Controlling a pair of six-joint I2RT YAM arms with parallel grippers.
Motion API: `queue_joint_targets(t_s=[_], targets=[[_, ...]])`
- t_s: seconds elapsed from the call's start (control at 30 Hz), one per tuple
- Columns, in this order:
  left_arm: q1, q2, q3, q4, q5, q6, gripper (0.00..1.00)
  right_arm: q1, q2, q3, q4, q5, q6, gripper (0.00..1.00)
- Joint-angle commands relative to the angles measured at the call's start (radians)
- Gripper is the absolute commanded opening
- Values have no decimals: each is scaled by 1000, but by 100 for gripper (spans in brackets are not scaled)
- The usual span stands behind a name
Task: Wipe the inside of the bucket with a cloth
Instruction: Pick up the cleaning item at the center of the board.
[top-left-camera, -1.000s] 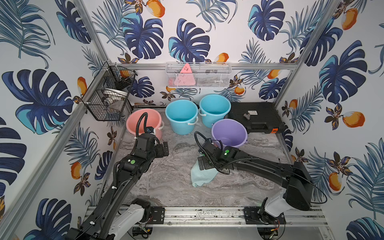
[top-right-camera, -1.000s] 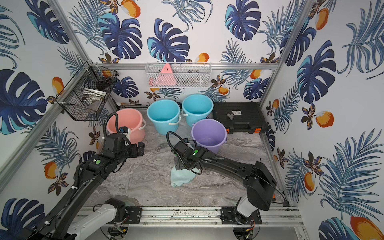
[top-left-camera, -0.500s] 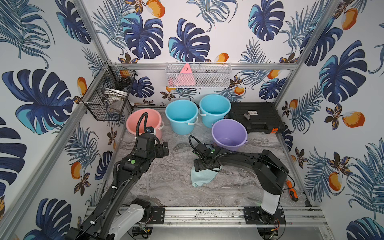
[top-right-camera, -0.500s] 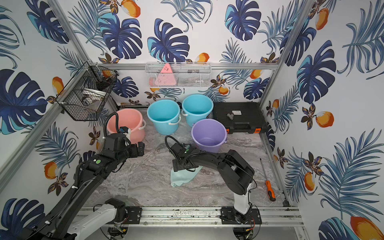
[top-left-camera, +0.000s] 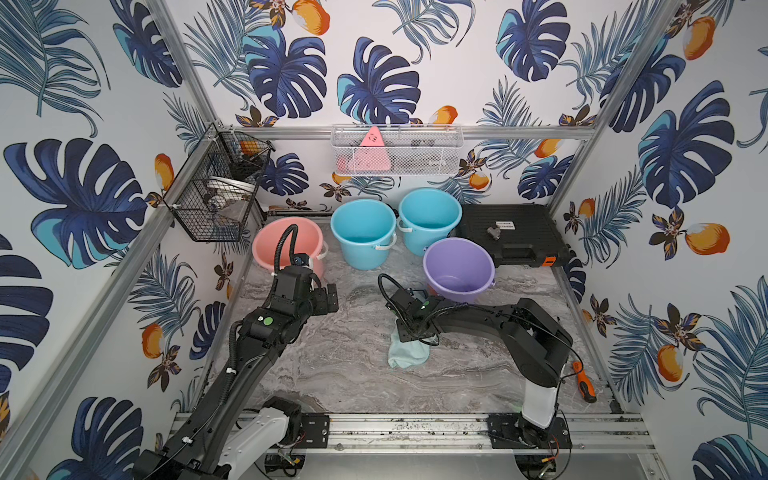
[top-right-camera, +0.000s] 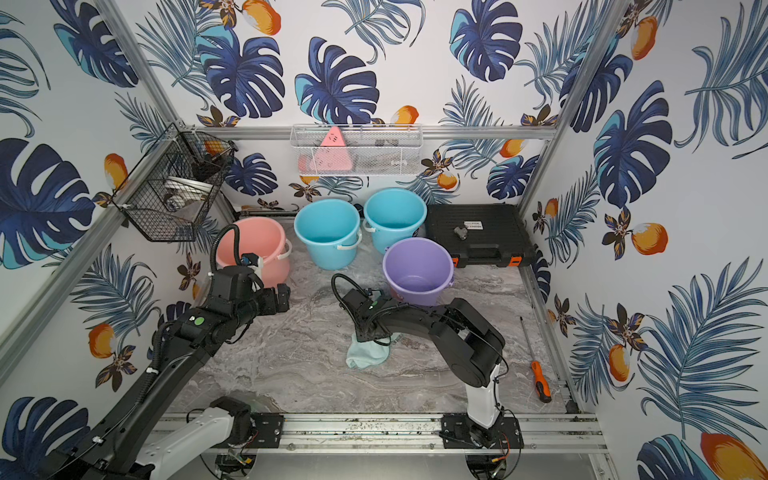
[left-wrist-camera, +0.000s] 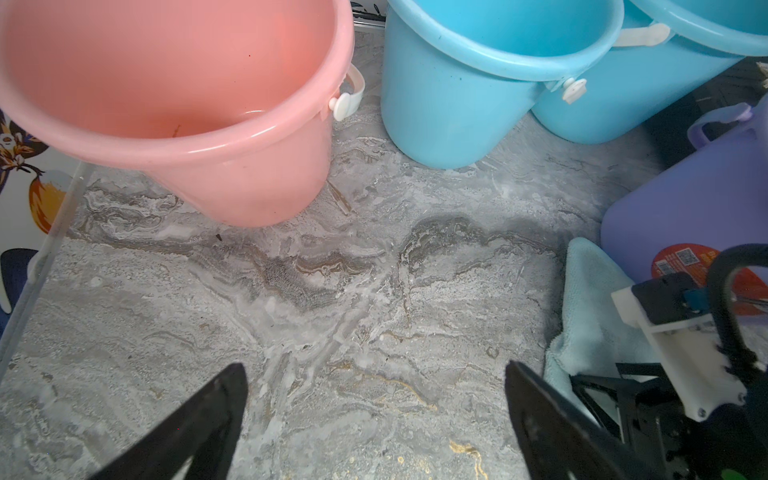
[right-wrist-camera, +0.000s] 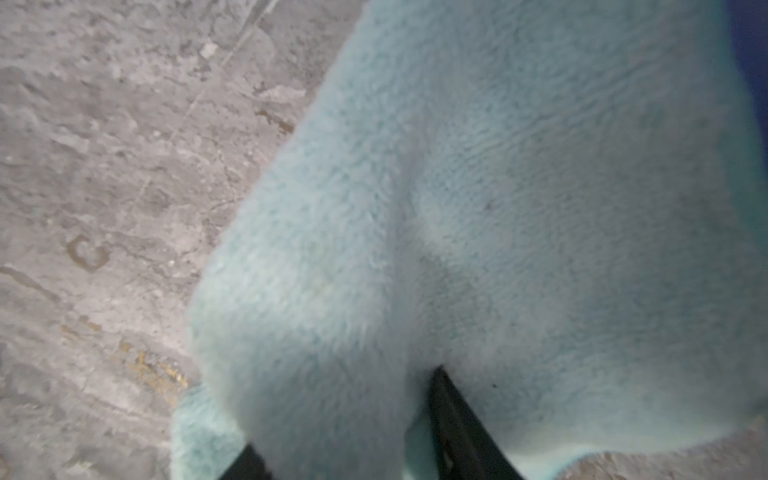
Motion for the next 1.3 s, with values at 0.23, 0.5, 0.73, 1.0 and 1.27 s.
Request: queue_joint_targets(t_s=[0.23,0.5,0.73,1.0,1.27], targets=[[0,34,28,-35,-33,-62,99,4,-196,0,-99,-35,26,5],[-1,43,44,-48,-8,-83,99,3,-394,80,-201,-43,18,0],[-79,97,139,-58,70,-128,97,-9,-521,205,-301,4,-11,0],[-307,307,362,-100,9,-202,89,-244,-624,333,-398,-14,-108,0],[-463,566,595,-85,33,-268,81,-499,-679,405,-464,68,-205,2]])
